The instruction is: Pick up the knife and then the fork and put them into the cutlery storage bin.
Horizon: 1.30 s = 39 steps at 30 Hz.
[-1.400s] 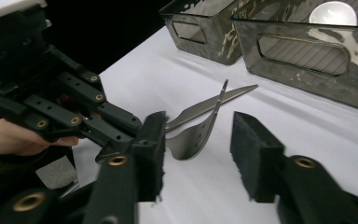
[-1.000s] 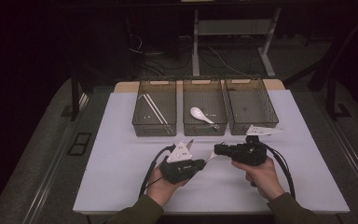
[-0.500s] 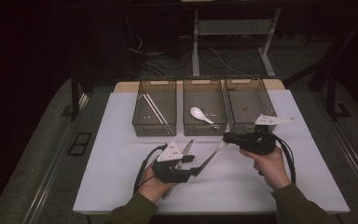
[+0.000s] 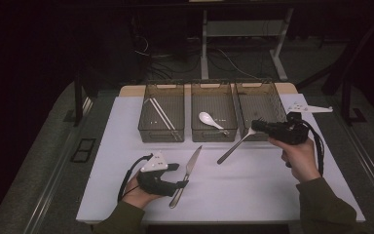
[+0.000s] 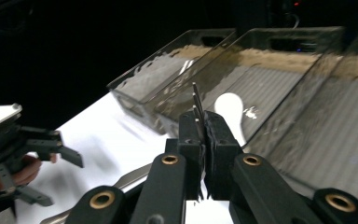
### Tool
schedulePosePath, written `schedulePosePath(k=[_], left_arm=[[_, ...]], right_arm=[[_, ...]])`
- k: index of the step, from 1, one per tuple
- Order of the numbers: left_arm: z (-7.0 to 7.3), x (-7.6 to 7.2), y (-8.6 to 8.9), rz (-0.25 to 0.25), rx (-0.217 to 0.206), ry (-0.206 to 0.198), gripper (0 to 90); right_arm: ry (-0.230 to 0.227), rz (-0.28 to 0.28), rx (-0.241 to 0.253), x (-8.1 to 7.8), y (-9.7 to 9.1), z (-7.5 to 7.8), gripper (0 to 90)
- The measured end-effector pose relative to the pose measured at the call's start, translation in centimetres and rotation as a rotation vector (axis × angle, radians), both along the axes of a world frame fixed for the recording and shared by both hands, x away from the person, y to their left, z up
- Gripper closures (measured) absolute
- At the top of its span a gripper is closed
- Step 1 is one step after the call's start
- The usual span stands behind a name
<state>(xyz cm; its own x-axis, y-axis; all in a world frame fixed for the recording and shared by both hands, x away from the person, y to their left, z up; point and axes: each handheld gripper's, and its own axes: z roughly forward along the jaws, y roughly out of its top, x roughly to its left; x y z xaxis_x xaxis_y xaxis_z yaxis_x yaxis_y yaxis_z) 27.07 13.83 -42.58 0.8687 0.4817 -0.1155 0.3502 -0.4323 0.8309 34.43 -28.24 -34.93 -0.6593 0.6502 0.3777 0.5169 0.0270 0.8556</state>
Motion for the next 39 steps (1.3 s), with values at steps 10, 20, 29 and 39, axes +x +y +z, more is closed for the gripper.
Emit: schedulePosePath(k=[10, 20, 29, 39], left_arm=[[-0.3, 0.1, 1.8, 0.046, -0.024, -0.029, 6.8], [-0.4, 0.2, 1.6, 0.053, -0.014, -0.041, 0.0], [-0.4, 0.2, 1.4, 0.047, -0.018, -0.023, 0.0], [-0.4, 0.1, 1.1, 0.039, -0.016, -0.029, 0.0]], right_arm=[[-0.005, -0.088, -0.010, 2.2, -2.5, 1.7, 86.2], [0.001, -0.202, -0.032, 5.1, -5.5, 3.4, 86.3], [0.009, -0.291, -0.049, 6.5, -8.0, 4.1, 86.2], [0.057, -0.344, -0.076, 7.8, -9.1, 2.8, 86.2]])
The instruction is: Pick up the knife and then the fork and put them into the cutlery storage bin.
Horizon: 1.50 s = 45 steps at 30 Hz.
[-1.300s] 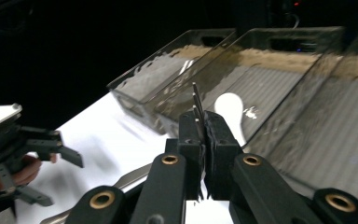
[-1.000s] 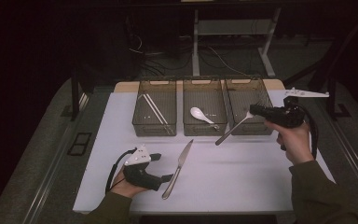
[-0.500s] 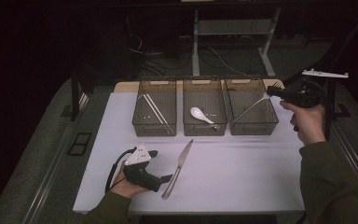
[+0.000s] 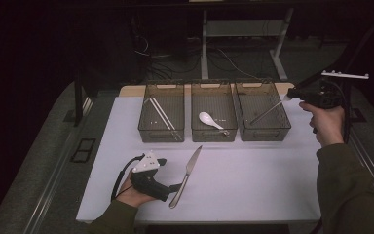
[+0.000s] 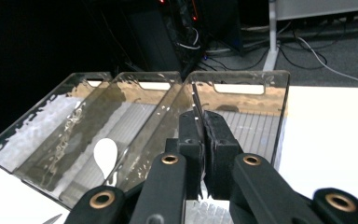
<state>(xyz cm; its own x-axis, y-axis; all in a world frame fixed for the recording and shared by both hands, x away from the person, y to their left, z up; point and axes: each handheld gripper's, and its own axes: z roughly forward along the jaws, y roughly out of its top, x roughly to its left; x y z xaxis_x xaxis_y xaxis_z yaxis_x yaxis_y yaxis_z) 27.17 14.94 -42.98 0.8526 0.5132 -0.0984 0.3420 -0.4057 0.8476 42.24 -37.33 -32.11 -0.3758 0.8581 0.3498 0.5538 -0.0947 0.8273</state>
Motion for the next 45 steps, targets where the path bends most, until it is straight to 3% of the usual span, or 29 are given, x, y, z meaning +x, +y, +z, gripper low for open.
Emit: schedulePosePath(k=[14, 23, 25, 27, 30, 35, 38, 45], left_arm=[[0.2, -0.1, 0.0, -0.006, -0.005, -0.010, 0.0], [0.2, 0.0, 0.0, -0.010, -0.010, -0.005, 0.0], [0.1, 0.0, 0.0, -0.013, -0.009, -0.004, 0.0], [0.1, 0.0, -0.1, -0.014, -0.010, -0.003, 0.0], [0.1, 0.0, 0.0, -0.015, -0.011, -0.003, 0.0], [0.1, 0.1, 0.0, -0.018, -0.007, -0.002, 0.0], [0.1, 0.0, -0.1, -0.019, -0.003, -0.001, 0.0], [0.0, 0.1, -0.2, -0.017, 0.005, 0.004, 0.0]], right_arm=[[0.108, 0.016, -0.096, 2.3, 1.9, -2.5, 86.1], [0.172, 0.034, -0.092, 4.0, 2.9, -4.3, 86.2], [0.164, 0.034, -0.094, 4.2, 3.1, -4.5, 84.9], [0.141, 0.008, -0.124, 4.3, 3.3, -4.5, 65.9], [0.097, -0.025, -0.181, 4.4, 3.1, -4.2, 54.4], [0.049, -0.068, -0.186, 3.8, 1.6, -3.1, 48.7], [0.050, -0.066, -0.176, 3.3, 0.9, -2.8, 43.2], [0.045, 0.009, -0.165, 1.5, 0.6, -2.5, 36.7]])
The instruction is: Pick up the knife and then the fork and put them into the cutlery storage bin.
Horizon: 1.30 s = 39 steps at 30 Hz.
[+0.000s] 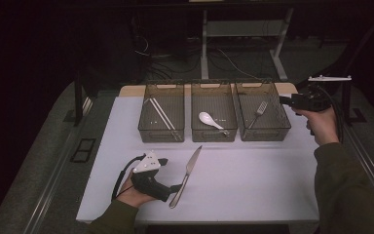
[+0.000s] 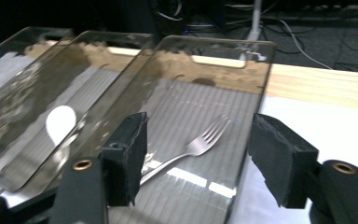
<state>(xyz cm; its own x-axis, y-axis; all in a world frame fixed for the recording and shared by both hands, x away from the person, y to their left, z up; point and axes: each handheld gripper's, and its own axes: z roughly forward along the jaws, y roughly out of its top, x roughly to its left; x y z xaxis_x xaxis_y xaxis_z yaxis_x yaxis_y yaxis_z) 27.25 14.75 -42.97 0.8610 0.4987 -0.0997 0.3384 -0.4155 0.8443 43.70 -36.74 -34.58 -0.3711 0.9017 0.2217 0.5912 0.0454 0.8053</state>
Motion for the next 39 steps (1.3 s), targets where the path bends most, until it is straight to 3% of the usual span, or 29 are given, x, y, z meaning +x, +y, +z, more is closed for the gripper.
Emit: schedulePosePath(k=[6, 11, 15, 22, 28, 39], left_arm=[[-0.1, -0.1, -0.2, -0.003, 0.018, 0.001, 0.0], [-0.1, -0.1, -0.3, -0.003, 0.027, 0.007, 0.0], [-0.2, -0.1, -0.3, -0.003, 0.031, 0.008, 0.0], [-0.2, -0.1, -0.3, 0.006, 0.043, 0.006, 0.0], [-0.3, -0.1, -0.4, 0.015, 0.054, 0.013, 0.0], [-0.1, -0.1, -0.3, 0.038, 0.080, 0.001, 3.3]], right_arm=[[-0.023, 0.116, 0.002, -2.7, 0.9, 0.4, 30.2], [-0.044, 0.185, -0.038, -5.4, 2.3, 0.5, 26.8], [-0.048, 0.252, -0.034, -7.3, 3.3, 0.2, 22.9], [-0.060, 0.303, -0.016, -10.4, 4.7, -0.8, 18.4], [-0.072, 0.346, -0.007, -12.8, 5.5, -2.9, 18.3], [-0.057, 0.326, -0.013, -16.0, 5.9, -6.7, 17.2]])
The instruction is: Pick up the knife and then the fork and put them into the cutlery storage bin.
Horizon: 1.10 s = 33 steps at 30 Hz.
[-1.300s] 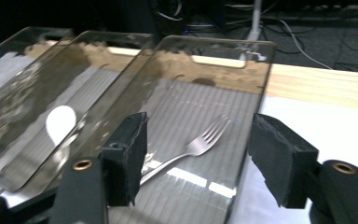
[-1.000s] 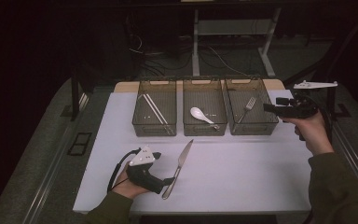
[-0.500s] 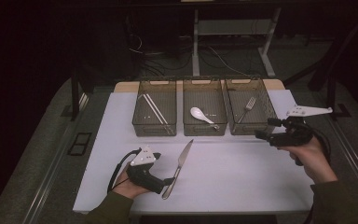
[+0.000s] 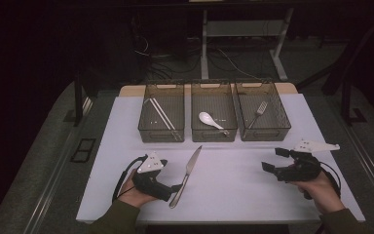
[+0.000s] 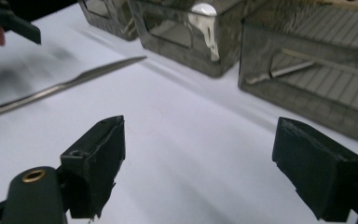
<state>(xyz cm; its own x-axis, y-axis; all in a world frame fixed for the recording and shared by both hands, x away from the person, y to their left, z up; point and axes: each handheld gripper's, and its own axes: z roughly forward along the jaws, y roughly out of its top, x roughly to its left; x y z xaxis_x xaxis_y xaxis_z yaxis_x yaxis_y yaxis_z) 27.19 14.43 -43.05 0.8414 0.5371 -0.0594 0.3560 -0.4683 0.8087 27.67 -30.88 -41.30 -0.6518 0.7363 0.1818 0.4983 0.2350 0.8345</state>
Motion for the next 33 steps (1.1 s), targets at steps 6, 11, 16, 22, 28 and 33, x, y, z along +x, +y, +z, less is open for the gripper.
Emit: schedulePosePath(k=[6, 11, 16, 22, 28, 33], left_arm=[[0.0, 0.6, -0.3, 0.038, 0.019, -0.003, 15.4], [0.3, 2.0, -0.7, 0.085, 0.018, -0.018, 42.3], [0.2, 3.6, -1.5, 0.103, 0.044, -0.013, 67.1], [-0.2, 6.2, -2.9, 0.124, 0.066, 0.026, 87.7], [-0.9, 7.9, -4.0, 0.133, 0.093, 0.055, 89.1], [-1.4, 8.5, -4.9, 0.135, 0.112, 0.064, 89.0]], right_arm=[[0.027, -0.016, -0.014, -1.6, -0.1, -1.7, 17.2], [0.032, 0.014, -0.023, -2.5, 0.3, -2.2, 17.2], [0.032, 0.026, -0.026, -2.5, 0.6, -2.3, 17.2], [0.033, 0.037, -0.034, -2.4, 0.9, -2.4, 17.2], [0.031, 0.029, -0.026, -2.4, 0.7, -2.3, 17.2], [0.031, 0.030, -0.027, -2.4, 0.7, -2.3, 17.2]])
